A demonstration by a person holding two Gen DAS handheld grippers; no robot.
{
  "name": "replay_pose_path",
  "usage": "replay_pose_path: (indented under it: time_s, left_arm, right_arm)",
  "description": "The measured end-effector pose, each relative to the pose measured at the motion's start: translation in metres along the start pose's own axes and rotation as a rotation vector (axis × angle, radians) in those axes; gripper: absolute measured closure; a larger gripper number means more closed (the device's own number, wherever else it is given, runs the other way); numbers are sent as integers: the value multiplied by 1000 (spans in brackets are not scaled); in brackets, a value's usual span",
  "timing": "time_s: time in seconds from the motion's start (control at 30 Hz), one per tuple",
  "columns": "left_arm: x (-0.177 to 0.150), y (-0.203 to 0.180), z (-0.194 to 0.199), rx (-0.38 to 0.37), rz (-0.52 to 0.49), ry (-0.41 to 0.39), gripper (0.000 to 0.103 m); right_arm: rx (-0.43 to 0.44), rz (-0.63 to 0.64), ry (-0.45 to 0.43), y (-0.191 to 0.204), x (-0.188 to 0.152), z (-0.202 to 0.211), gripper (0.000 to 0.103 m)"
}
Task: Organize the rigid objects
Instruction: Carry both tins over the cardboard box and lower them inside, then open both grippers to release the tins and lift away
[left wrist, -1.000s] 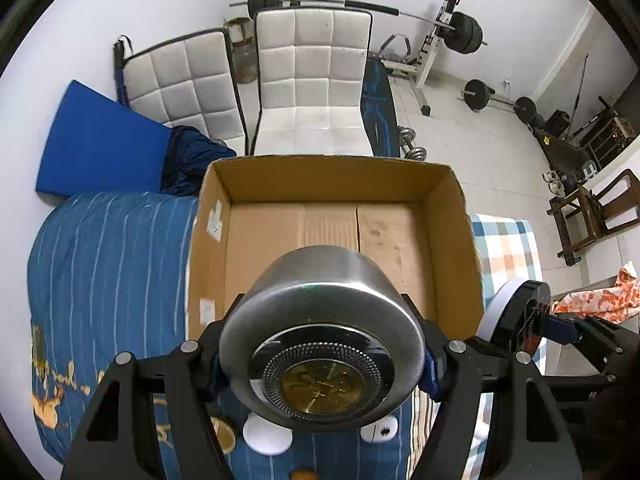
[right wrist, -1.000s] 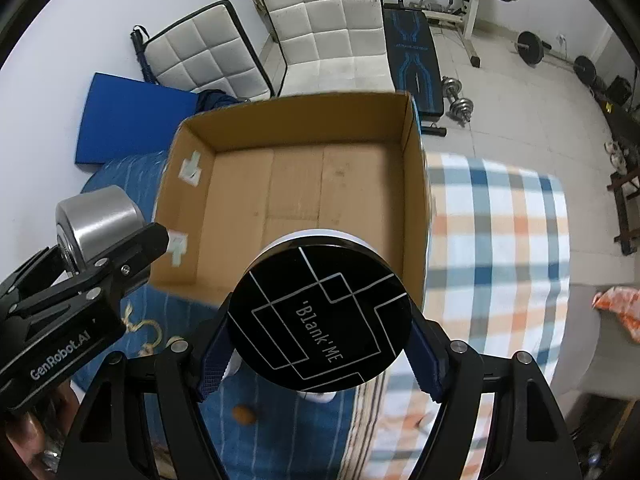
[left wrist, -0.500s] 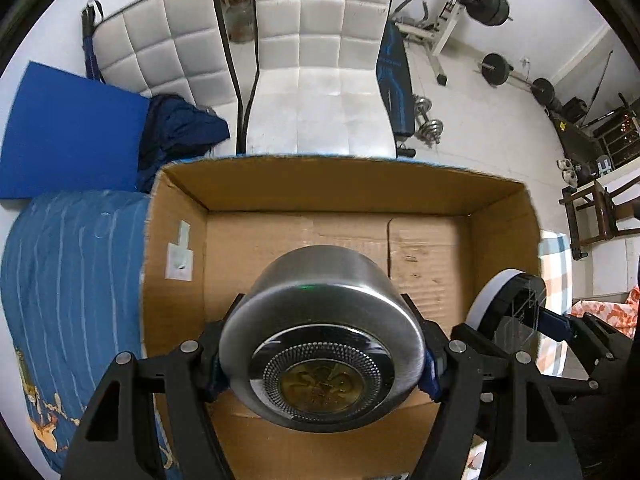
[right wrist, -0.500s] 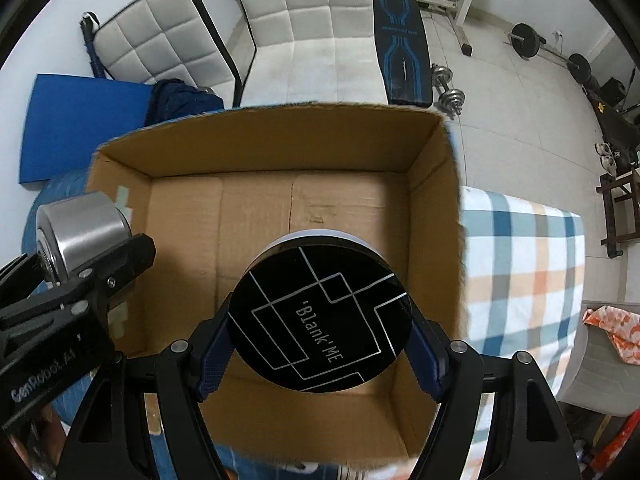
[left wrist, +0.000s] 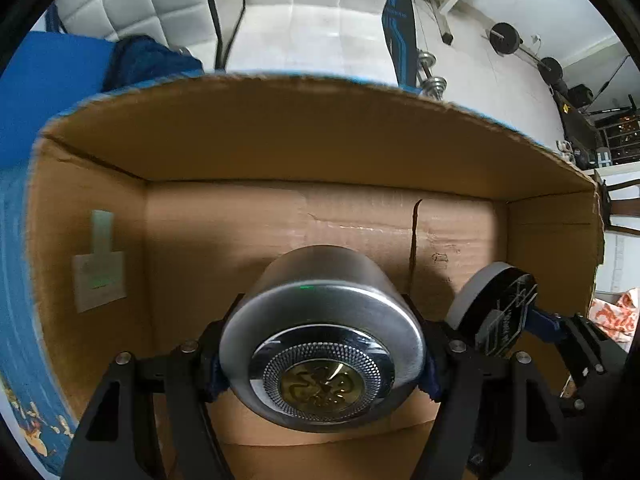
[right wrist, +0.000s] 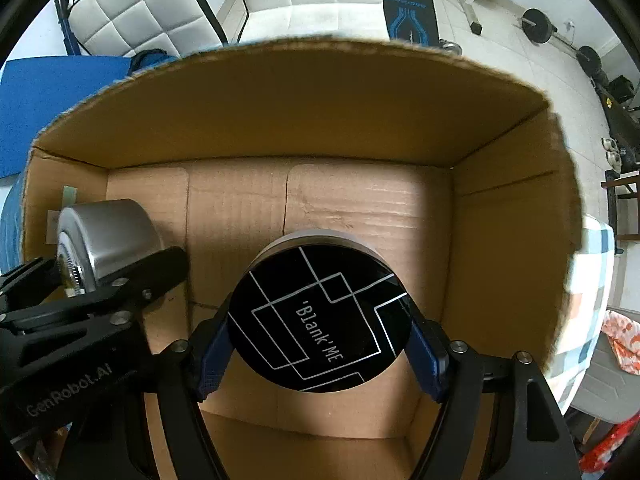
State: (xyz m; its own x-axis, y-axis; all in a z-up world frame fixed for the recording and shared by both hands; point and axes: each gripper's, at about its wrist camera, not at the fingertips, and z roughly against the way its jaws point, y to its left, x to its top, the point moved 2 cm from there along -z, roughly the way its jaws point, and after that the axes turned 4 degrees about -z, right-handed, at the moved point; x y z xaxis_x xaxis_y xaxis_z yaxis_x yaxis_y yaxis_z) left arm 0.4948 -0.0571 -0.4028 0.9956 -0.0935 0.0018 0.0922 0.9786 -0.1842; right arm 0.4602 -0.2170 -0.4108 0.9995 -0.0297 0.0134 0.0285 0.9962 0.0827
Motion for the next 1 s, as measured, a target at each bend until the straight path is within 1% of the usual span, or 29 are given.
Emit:
replay_pose_path:
  time_s: [0.17, 0.4, 0.5, 0.53, 0.6, 0.73, 0.83, 0.87, 0.93, 1.0]
  left_arm:
    - [7, -3, -17, -20, -13, 61, 34]
    - [13, -7, -29, -43, -22, 113, 33]
    - [14, -7, -26, -55, -19, 109, 32]
    - [13, -8, -24, -57, -17, 110, 31]
    - [12, -11, -19, -35, -27, 113, 30]
    - [7, -15, -6, -29, -36, 106, 29]
    - [6, -17, 4, -32, -31, 92, 29]
    - [1, -17, 10, -30, -27, 83, 29]
    - [-7, -16, 17, -34, -23, 68, 22]
    - [-14, -13, 24, -32, -20, 53, 20]
  right_arm:
    - [-3, 11, 22, -2, 7, -15, 26]
    - [-25, 28, 50, -8, 14, -32, 25]
    - [-18, 21, 62, -13, 18, -37, 25]
    - [-19, 14, 68, -7, 16, -38, 25]
    - [-16, -5, 92, -5, 17, -42, 25]
    - [6, -28, 131, -7, 13, -45, 24]
    - [12, -23, 123, -7, 12, -38, 20]
    - [12, -19, 121, -5, 11, -36, 18]
    - [15, -15, 111, -3, 9, -29, 14]
    - [22, -11, 103, -1, 4, -24, 8]
